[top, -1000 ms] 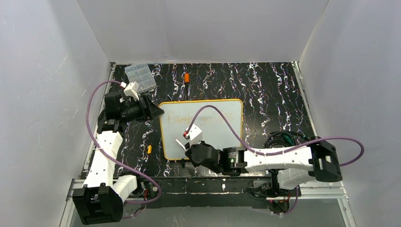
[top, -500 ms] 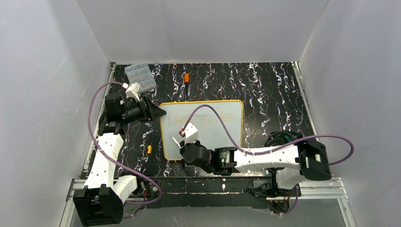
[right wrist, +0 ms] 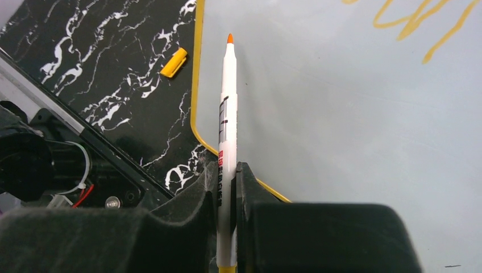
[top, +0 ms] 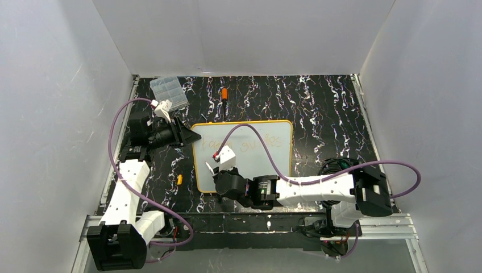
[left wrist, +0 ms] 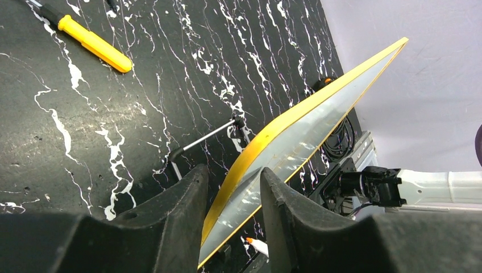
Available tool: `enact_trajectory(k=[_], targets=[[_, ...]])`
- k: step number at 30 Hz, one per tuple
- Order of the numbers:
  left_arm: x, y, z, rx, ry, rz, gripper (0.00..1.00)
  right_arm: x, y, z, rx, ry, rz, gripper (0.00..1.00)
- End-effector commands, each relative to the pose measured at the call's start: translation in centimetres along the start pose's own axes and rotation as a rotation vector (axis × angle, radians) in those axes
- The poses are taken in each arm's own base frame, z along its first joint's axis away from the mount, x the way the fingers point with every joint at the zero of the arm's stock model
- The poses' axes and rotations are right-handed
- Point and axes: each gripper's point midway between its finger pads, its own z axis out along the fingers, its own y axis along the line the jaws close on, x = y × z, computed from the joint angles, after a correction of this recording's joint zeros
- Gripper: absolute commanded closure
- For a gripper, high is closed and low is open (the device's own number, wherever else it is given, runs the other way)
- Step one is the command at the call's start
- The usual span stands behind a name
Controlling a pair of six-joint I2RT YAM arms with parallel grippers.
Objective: Write a sentence on the whiteboard
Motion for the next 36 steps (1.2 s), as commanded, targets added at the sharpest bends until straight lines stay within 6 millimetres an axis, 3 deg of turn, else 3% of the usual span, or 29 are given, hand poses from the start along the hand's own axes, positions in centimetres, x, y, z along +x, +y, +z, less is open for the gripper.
enact_trajectory(k=[1, 17, 31, 36], targets=[[0.6, -0.6, -0.2, 0.027, 0.011, 0.011, 0.63, -0.9, 0.4, 0.0, 0.019, -0.01, 0.03, 0.99], [0.7, -0.7, -0.3, 0.025, 0.011, 0.02, 0.66, 0.4, -0.3, 0.9, 0.097, 0.044, 0.002, 0.99], [0.7, -0.7, -0.4, 0.021, 0.008, 0.025, 0.67, 2.9, -1.5, 0.8, 0.141, 0.123, -0.005, 0.99], [0.7, -0.7, -0.4, 0.019, 0.009, 0.024, 0.67, 2.1, -0.7, 0.6, 0.102, 0.097, -0.009, 0.99]])
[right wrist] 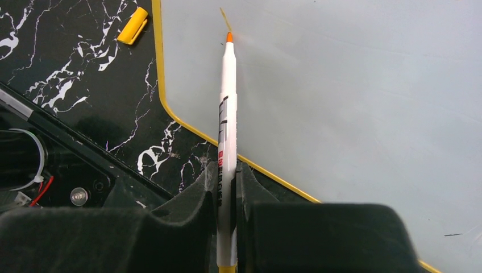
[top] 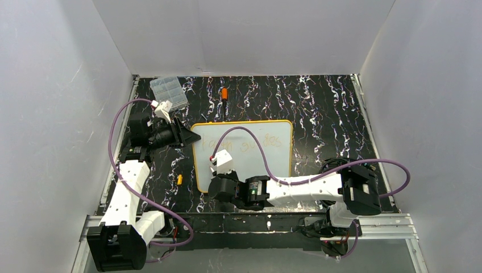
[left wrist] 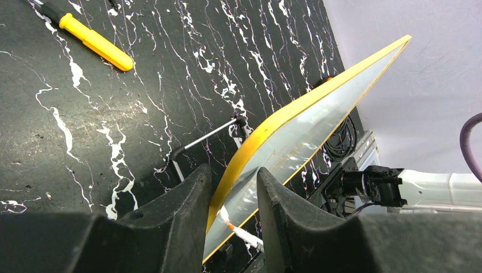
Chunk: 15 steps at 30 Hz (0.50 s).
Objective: Write a sentence on the whiteboard
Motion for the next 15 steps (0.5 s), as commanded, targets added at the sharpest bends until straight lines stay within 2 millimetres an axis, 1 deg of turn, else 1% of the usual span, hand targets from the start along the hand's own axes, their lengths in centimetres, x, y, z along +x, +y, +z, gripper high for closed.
enact_trajectory(k=[1, 3, 5, 10, 12, 15], targets=[[0.3, -0.8, -0.4, 0.02, 0.003, 0.022, 0.67, -1.3, 0.9, -0.6, -0.03, -0.041, 0.01, 0.99], [0.3, -0.7, -0.4, 0.018, 0.002, 0.024, 0.67, -1.9, 1.4, -1.0, -0.056, -0.071, 0.013, 0.99], [0.4, -0.7, -0.4, 0.017, 0.004, 0.023, 0.67, -2.4, 1.4, -1.5, -0.06, -0.1, 0.02, 0.99], [0.4, -0.7, -0.4, 0.014, 0.004, 0.024, 0.67, -3.2, 0.4, -1.6, -0.01, -0.136, 0.021, 0.99], [0.4, -0.6, -0.4, 0.013, 0.005, 0.024, 0.67, -3.2, -0.1, -1.5, 0.022, -0.134, 0.009, 0.99], [0.3, -0.7, -0.4, 0.012, 0.003, 0.027, 0.67, -3.2, -0.3, -1.4, 0.041, -0.137, 0.004, 0.99]])
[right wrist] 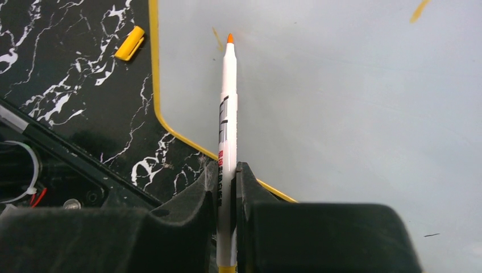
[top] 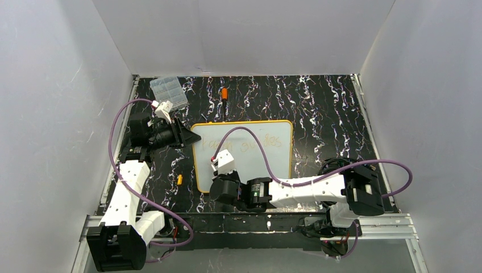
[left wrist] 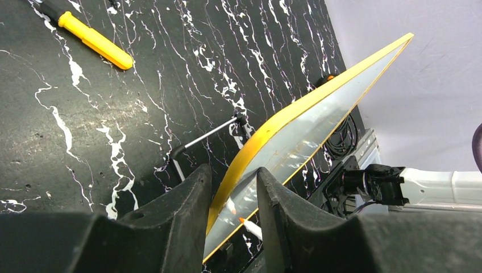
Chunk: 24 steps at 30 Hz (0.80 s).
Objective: Write a sentence on the whiteboard
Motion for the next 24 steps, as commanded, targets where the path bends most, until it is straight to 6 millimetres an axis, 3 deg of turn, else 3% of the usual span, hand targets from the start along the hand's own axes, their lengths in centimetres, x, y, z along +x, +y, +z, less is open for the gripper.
enact_trajectory(k=[1, 10, 24], targets=[[0.2, -0.7, -0.4, 0.013, 0.0, 0.021, 0.67, -2.4, -0.3, -0.7, 0.033, -0.069, 0.023, 0.99], [0.3, -0.7, -0.5, 0.013, 0.0, 0.022, 0.67, -2.1, -0.4, -0.1, 0.06, -0.057, 0.008, 0.99], [0.2, -0.7, -0.6, 0.012, -0.003, 0.025, 0.67, 1.5, 0.8, 0.3, -0.008, 0.067, -0.001, 0.99]])
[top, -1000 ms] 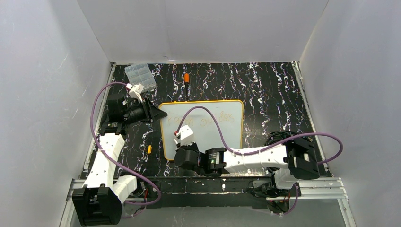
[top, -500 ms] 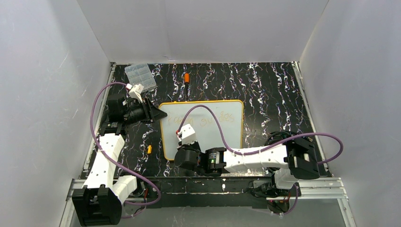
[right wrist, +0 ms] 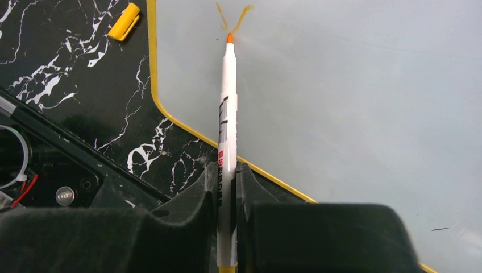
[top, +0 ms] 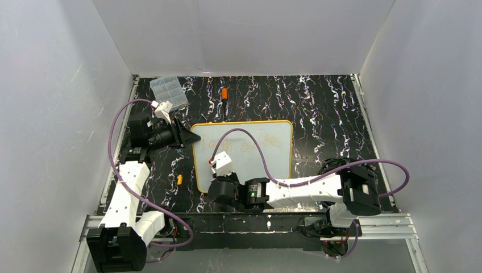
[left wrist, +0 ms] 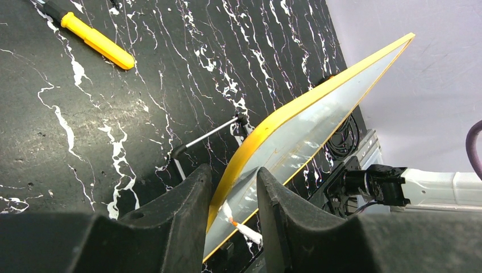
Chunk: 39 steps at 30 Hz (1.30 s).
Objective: Write a sentence on the whiteboard
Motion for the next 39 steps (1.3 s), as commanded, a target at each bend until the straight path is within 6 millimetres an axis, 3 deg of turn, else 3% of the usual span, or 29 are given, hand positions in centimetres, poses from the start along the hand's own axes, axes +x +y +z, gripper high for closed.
enact_trajectory(k=[1, 7, 13, 19, 24, 39], targets=[[0.2, -0.7, -0.4, 0.016, -0.001, 0.02, 0.67, 0.7, 1.3, 0.2, -0.039, 0.029, 0.018, 0.99], [0.2, -0.7, -0.4, 0.015, 0.0, 0.019, 0.67, 1.2, 2.7, 0.6, -0.082, 0.053, 0.005, 0.99], [0.2, -0.6, -0.4, 0.014, 0.0, 0.02, 0.67, 0.2, 3.8, -0.2, -0.149, 0.011, 0.018, 0.99], [0.2, -0.6, -0.4, 0.012, 0.0, 0.021, 0.67, -1.6, 2.0, -1.5, -0.115, -0.082, 0.048, 0.99], [0.2, -0.5, -0.4, 0.01, 0.0, 0.02, 0.67, -1.8, 0.0, -1.6, -0.018, -0.09, 0.03, 0.99], [0.3, -0.5, -0.3, 0.012, 0.003, 0.02, 0.67, -2.7, -1.9, -1.2, 0.065, -0.113, 0.034, 0.99]])
